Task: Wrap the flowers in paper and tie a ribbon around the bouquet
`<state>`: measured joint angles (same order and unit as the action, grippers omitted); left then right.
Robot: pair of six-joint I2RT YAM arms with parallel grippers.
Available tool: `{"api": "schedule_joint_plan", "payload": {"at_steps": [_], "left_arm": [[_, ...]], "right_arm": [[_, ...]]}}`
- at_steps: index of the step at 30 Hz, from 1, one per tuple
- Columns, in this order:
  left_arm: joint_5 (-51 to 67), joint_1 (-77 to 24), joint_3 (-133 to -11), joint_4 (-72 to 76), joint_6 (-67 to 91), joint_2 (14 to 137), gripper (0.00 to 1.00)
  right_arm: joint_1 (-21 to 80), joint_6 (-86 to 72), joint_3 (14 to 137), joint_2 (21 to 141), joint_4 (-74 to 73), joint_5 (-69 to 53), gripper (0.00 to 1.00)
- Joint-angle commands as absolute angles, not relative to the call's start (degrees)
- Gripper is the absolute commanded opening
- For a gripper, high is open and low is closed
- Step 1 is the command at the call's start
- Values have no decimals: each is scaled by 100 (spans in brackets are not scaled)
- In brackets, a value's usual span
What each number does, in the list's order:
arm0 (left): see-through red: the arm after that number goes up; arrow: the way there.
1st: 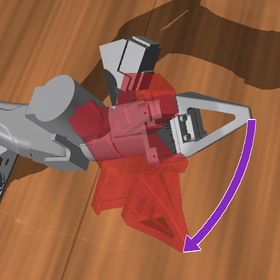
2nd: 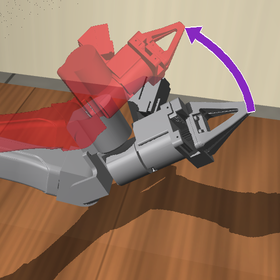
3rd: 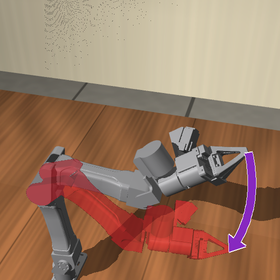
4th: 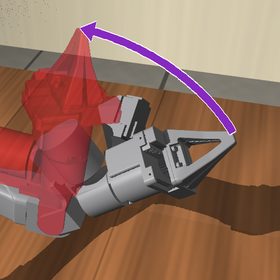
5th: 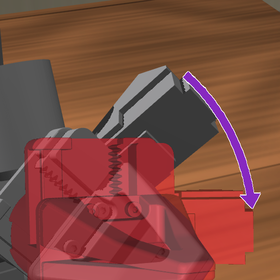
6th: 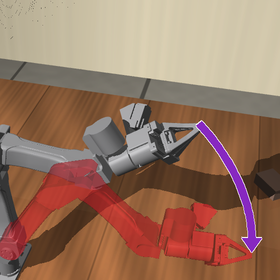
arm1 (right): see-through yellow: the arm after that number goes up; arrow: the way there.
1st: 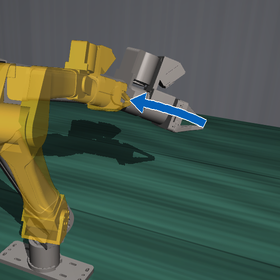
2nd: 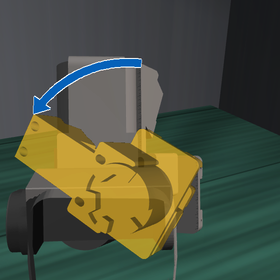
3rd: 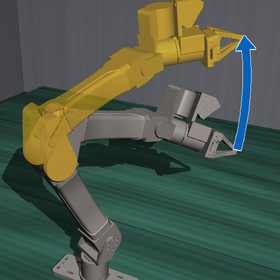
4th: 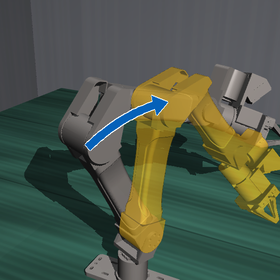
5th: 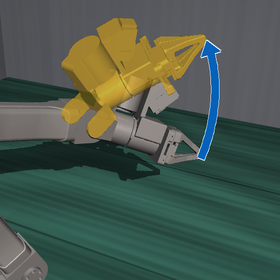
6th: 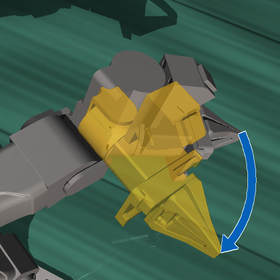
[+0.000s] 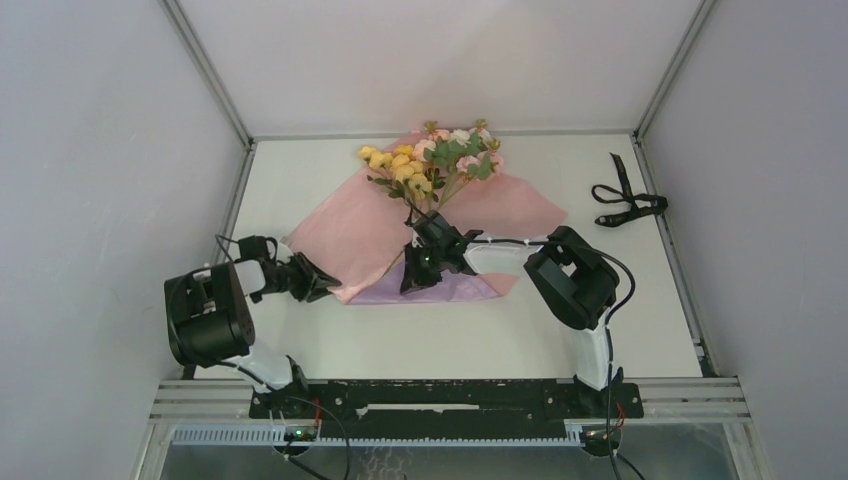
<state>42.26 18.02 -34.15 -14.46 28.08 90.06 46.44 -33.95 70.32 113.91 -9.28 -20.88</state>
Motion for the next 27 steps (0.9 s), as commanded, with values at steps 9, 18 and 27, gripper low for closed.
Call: {"api": "schedule_joint_plan", "payload": {"at_steps": [9, 18, 27], "left_arm": [[3746, 1792, -3355, -470, 2529, 8109, 44], [3816, 1541, -3636, -352, 2346, 8928, 45], [3881, 1268, -3758, -561, 2077, 8354, 0]], "right_arm": [[4562, -3259, 7062, 11256, -848, -2075, 16], [4541, -3340, 7014, 11256, -592, -2238, 17], [4457, -3333, 7014, 11168, -449, -2307, 17]]}}
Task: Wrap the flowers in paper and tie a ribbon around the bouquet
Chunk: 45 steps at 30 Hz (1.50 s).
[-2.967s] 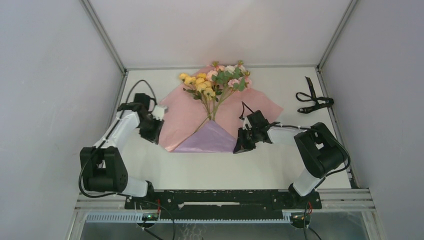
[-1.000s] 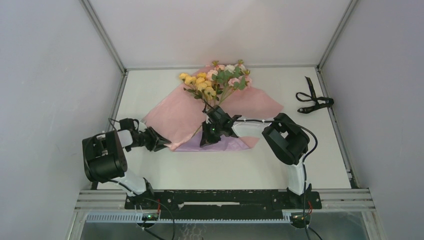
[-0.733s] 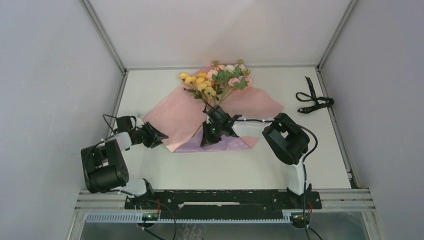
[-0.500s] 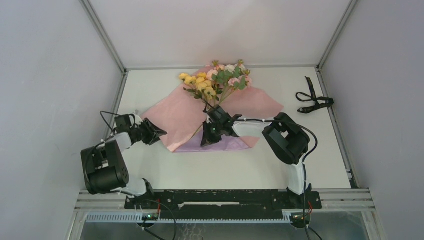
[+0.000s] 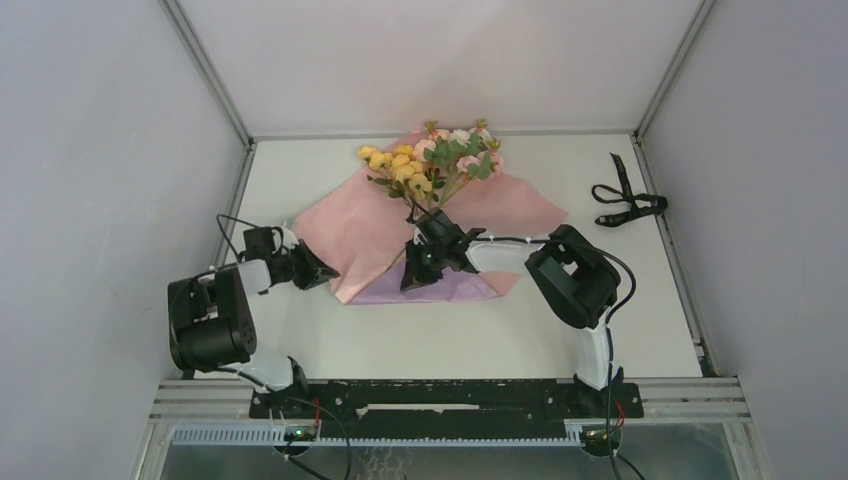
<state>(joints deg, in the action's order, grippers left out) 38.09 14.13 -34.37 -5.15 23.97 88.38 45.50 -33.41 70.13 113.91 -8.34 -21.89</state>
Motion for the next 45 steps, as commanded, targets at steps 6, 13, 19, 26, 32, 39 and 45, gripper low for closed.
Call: {"api": "schedule_joint_plan", "payload": {"at_steps": [6, 13, 19, 26, 32, 39, 45], "left_arm": [[3997, 820, -4146, -1077, 1720, 8005, 0], [3841, 576, -4265, -1285, 1593, 8139, 0], [3742, 384, -4364, -1457, 1418, 8078, 0], [3518, 253, -4509, -1760, 1239, 8218, 0], [3274, 260, -4522, -2041, 1152, 8354, 0], [2645, 258, -4795, -2478, 815, 8322, 16], [2333, 264, -6046, -3318, 106, 7932, 56]], "right_arm": [[4300, -3295, 7022, 11009, -158, -2454, 17], [4275, -2819, 8196, 11344, -555, -2222, 18], [4332, -2544, 9263, 11951, -1315, -1830, 17], [4169, -2404, 9510, 12336, -1803, -1271, 17], [4097, -2258, 9366, 12497, -2110, -883, 16], [4065, -1873, 8945, 12148, -2429, -552, 15], [4009, -1668, 8980, 12018, -2523, -992, 15]]}}
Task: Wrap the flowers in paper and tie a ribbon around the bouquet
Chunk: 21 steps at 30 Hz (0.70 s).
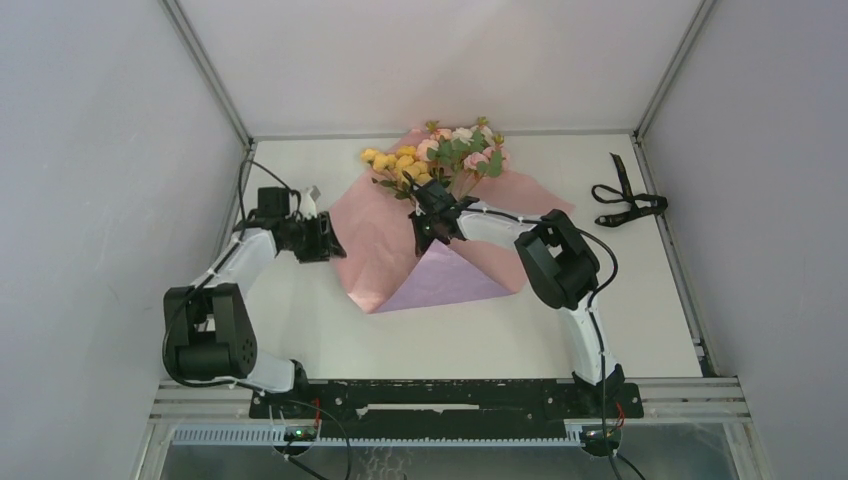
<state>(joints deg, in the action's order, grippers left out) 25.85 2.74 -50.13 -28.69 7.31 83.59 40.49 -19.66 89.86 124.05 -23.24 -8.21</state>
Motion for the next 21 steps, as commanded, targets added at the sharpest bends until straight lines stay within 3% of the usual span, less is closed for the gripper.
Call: {"api": "schedule_joint_plan", "payload": {"at_steps": [1, 3, 4, 5, 6, 9, 17, 21], "left_arm": [[2511, 259, -6268, -3481, 22, 7857, 61], [3366, 203, -6708, -4029, -547, 7846, 68], [3893, 101, -6872, -4439, -898, 7870, 78], [4481, -132, -6945, -4872, -1408, 7889, 94], [4946, -433, -6937, -5334, -1974, 7904, 99], [5448, -1472, -6617, -6399, -3957, 8030, 100], [4159, -3385, -5860, -4850, -4400, 8332, 100], [2580, -4403, -5220, -3798, -4569, 8424, 100]], "right_arm": [[3994, -1674, 8994, 12013, -2523, -1072, 15], [3955, -1710, 9008, 12028, -2503, -1265, 16], [3923, -1744, 9004, 12033, -2476, -1336, 16], [3888, -1773, 8994, 12044, -2428, -1462, 16], [3853, -1819, 8965, 12061, -2373, -1542, 16], [3763, -1910, 8916, 12113, -2268, -1711, 16], [3656, -2097, 8699, 12161, -1999, -2016, 16], [3583, -2254, 8440, 12138, -1740, -2213, 16]]}}
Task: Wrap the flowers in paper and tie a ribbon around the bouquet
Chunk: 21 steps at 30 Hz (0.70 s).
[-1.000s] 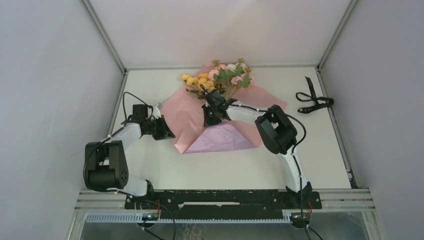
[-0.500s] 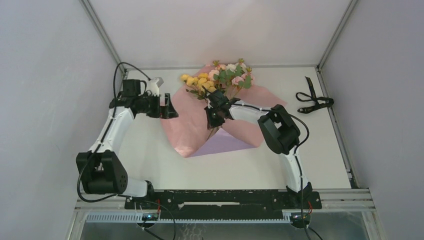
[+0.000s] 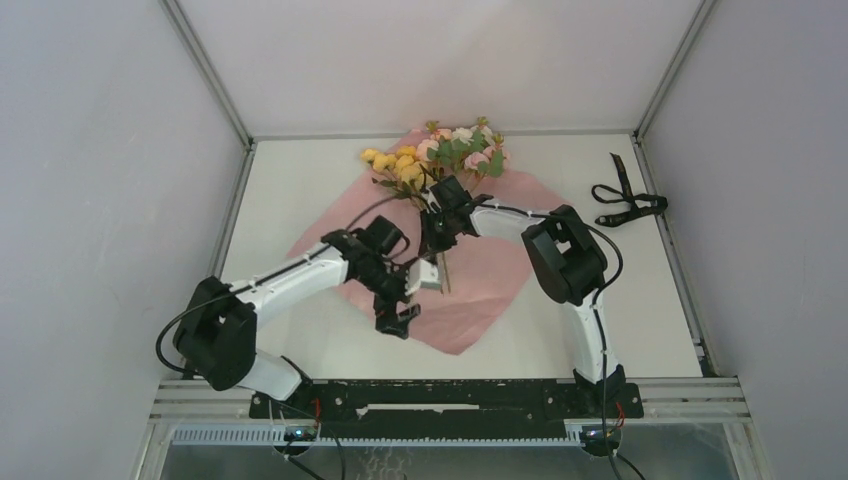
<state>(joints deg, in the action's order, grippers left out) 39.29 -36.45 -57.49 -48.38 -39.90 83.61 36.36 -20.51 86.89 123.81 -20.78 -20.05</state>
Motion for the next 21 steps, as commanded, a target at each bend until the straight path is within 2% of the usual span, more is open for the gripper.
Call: {"api": "schedule_joint_plan", "payload": {"at_steps": [1, 4, 10, 14, 16, 19, 21], "left_arm": [[2103, -4779, -5088, -3567, -4530, 8470, 100], [825, -5479, -4669, -2794, -4503, 8596, 100], [-379, -6191, -4175, -2060, -4332, 8779, 100], [-910, -6328, -4057, -1629, -4105, 8848, 99], [-938, -6328, -3975, -1533, -4084, 8757, 90], [-810, -6333, -3812, -1458, -4162, 8491, 62], [-729, -6329, -3772, -1444, -4190, 8315, 46]], "right_arm": [[3578, -2274, 8399, 12138, -1705, -2241, 16], [3577, -2333, 8327, 12152, -1608, -2294, 16], [3584, -2423, 8169, 12080, -1486, -2369, 15], [3654, -2366, 8105, 11866, -1544, -2341, 16], [3673, -2272, 8104, 11763, -1634, -2266, 16], [3636, -2154, 8104, 11695, -1834, -2187, 16], [3613, -2029, 8099, 11633, -2047, -2079, 16]]}}
